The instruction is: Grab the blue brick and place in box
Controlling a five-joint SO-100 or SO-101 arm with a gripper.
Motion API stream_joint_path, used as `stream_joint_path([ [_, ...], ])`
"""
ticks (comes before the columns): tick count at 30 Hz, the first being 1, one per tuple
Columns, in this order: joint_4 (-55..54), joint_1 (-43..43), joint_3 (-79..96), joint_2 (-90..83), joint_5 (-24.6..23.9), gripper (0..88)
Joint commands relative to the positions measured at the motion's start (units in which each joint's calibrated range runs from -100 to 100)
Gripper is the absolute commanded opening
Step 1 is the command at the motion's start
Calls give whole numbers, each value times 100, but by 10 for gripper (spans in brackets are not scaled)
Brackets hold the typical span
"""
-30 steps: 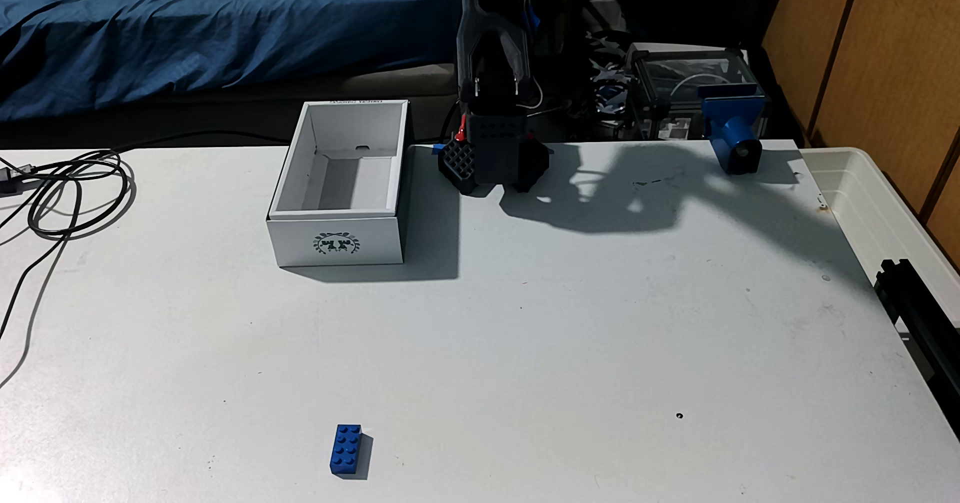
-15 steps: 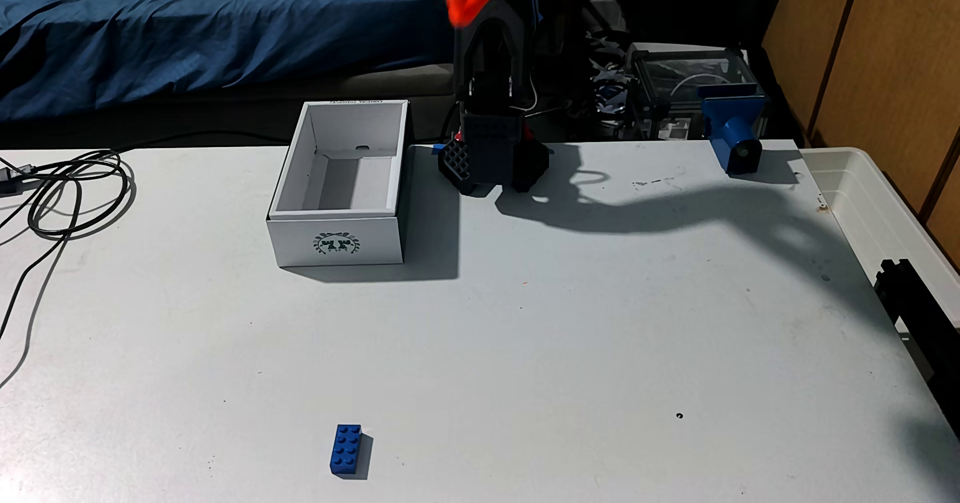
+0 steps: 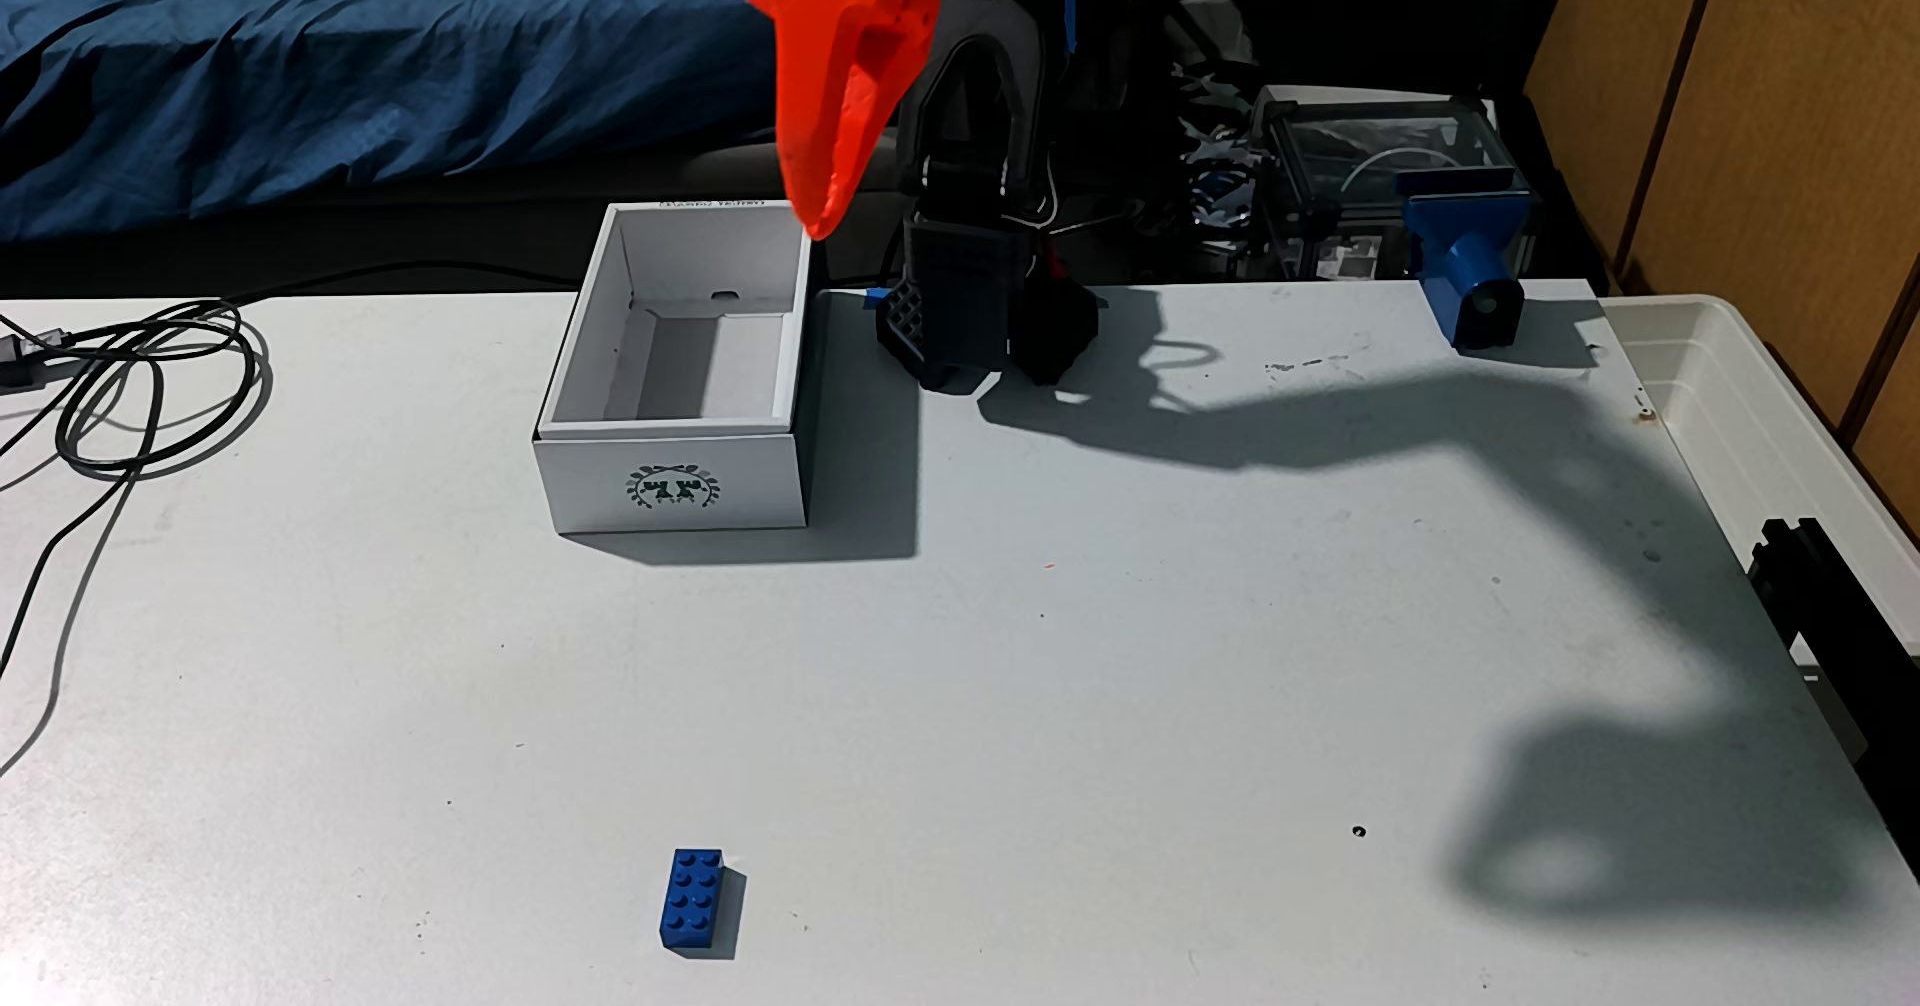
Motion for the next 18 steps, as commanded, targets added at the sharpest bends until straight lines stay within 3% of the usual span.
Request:
stream_joint_path([
  [1, 67, 244, 109, -33, 29, 9],
  [7, 67, 824, 1102, -50, 24, 9],
  [18, -1243, 2027, 2176, -33, -87, 9],
])
